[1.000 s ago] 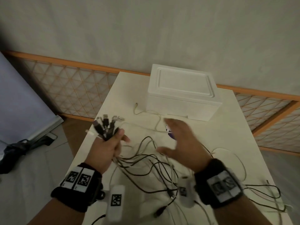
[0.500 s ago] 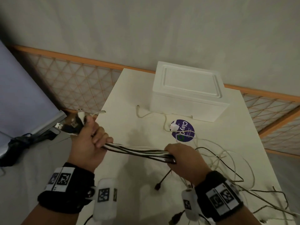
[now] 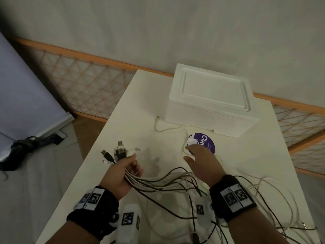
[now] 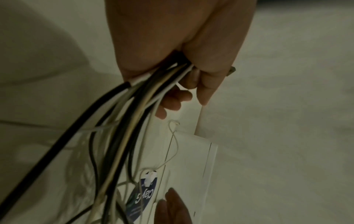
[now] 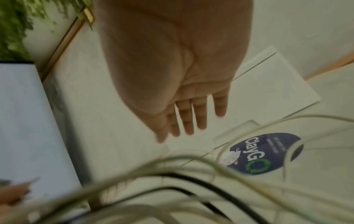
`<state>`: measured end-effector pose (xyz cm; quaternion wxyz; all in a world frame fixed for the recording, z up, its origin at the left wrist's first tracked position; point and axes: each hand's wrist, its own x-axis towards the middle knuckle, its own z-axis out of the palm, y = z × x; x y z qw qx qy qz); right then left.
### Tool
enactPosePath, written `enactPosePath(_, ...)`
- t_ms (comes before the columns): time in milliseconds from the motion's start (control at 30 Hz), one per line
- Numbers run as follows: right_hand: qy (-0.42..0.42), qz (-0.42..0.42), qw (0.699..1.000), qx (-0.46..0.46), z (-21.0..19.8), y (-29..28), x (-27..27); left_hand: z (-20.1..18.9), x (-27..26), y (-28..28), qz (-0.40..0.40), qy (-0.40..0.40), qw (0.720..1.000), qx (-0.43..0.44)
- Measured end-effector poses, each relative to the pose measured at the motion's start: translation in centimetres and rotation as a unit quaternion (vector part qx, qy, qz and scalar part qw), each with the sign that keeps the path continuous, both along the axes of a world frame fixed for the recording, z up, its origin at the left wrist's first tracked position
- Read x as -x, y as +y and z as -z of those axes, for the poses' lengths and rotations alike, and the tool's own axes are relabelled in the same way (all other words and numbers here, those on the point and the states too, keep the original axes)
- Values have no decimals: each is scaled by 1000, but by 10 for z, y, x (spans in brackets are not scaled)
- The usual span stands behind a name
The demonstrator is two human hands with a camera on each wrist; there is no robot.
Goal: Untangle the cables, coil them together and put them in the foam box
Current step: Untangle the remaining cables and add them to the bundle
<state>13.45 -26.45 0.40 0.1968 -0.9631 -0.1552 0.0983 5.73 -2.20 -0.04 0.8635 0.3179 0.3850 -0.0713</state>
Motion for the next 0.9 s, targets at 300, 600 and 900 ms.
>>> enactPosePath(300,68,-56,985,148,18,11,-17,-4,-4,-5,39,19,999,-11)
enactPosePath(600,2,-224,975,-12,-39,27,67,-8,-11,-9,35,-18,998,50)
enactPosePath(900,84,-232,967,58,-38,-10,100,-16,-7,0,-17,-97,993,59)
